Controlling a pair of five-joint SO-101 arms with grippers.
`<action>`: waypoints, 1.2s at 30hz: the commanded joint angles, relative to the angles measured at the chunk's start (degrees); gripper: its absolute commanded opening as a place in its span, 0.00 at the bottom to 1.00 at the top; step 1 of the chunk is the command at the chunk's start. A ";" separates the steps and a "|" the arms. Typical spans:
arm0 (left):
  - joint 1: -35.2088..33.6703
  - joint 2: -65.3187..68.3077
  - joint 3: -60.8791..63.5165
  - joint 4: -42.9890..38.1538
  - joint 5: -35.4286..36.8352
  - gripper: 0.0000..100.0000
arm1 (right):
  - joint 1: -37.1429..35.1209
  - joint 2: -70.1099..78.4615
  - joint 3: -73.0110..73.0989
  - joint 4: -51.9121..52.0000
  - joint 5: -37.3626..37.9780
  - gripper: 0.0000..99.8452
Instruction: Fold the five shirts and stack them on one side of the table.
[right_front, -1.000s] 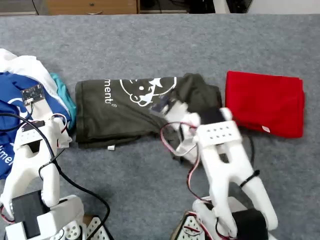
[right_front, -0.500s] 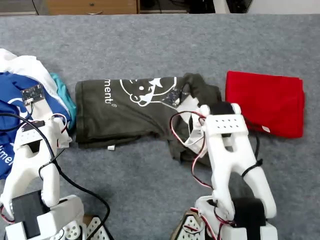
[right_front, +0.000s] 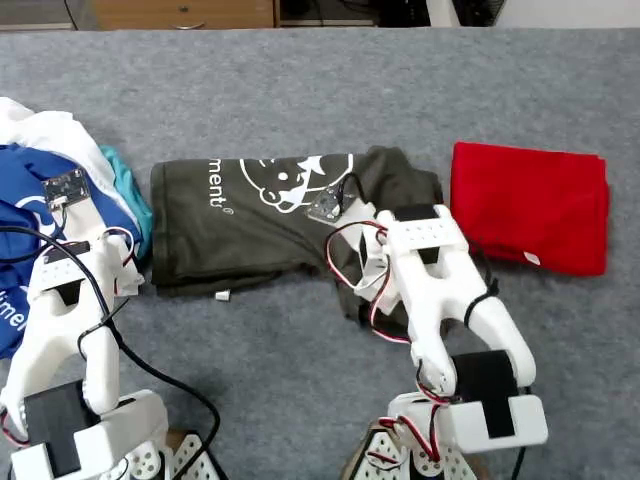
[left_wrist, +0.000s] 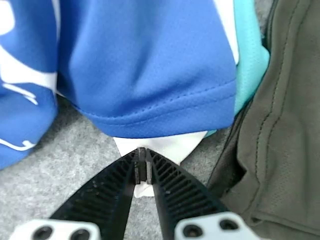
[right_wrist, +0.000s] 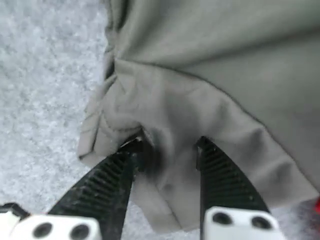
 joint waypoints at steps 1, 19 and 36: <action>0.70 -1.63 -0.26 -0.70 -0.53 0.02 | -0.84 -0.31 -0.22 -0.62 0.00 0.19; 0.70 -1.63 -0.26 -0.70 -0.53 0.02 | -0.48 -2.77 -0.31 2.46 0.35 0.00; 0.62 -1.63 -0.26 -0.53 -0.53 0.02 | 12.53 -2.24 -22.55 10.20 3.60 0.14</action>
